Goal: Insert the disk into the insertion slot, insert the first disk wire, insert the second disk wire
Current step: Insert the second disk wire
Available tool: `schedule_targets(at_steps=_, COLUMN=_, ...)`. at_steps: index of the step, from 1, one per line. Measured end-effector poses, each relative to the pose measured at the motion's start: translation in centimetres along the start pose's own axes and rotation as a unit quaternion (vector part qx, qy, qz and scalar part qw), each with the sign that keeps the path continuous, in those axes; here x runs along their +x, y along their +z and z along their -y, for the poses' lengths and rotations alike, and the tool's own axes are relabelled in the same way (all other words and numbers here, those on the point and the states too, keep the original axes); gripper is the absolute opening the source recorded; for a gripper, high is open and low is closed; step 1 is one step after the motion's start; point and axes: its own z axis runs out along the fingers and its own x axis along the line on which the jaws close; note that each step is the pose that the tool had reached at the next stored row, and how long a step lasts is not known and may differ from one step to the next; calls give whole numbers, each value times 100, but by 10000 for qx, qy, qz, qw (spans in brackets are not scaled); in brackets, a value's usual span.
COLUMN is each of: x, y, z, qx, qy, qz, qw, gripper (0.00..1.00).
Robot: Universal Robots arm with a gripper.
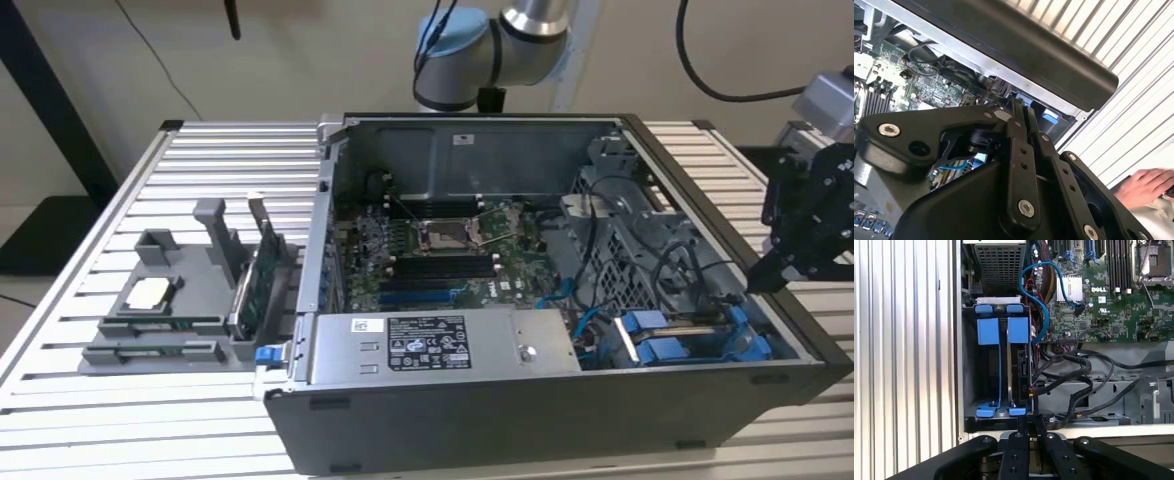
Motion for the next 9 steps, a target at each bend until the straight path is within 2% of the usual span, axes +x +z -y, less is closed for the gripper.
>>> schedule_targets(at_steps=4, x=-2, y=-44, z=-95, qx=13, qy=-3, qz=32, qw=10000, gripper=16)
schedule_targets(at_steps=9, x=-26, y=-68, z=-232, qx=36, qy=-3, qz=54, qw=10000, gripper=16)
